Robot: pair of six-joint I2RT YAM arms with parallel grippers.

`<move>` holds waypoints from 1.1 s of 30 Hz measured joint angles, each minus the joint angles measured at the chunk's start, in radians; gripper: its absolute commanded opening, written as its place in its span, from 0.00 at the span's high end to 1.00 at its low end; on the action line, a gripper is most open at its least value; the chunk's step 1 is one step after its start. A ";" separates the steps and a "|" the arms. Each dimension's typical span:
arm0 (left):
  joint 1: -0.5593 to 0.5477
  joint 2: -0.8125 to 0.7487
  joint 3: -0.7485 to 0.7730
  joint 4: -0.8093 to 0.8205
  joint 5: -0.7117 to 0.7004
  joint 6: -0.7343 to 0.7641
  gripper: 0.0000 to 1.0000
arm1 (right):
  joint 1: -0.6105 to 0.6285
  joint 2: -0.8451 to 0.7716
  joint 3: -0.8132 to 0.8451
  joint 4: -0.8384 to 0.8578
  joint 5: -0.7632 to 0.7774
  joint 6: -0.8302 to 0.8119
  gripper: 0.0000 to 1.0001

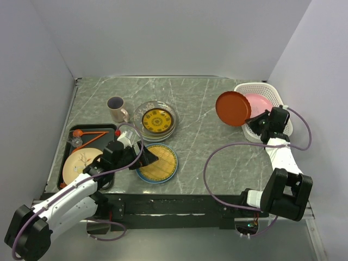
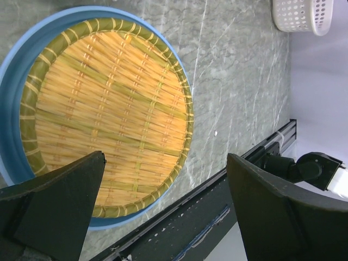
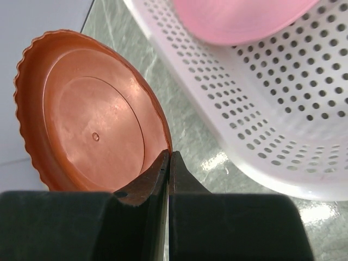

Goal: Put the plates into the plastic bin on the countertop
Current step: Place the plate in the plastic bin.

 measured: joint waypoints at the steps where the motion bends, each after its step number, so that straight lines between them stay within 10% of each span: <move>1: 0.000 0.002 0.000 0.003 0.000 0.001 0.01 | -0.002 -0.002 0.000 0.000 0.007 0.005 1.00; 33: 0.000 0.044 0.003 0.035 0.001 0.034 0.01 | -0.160 0.017 0.000 0.017 0.187 0.226 1.00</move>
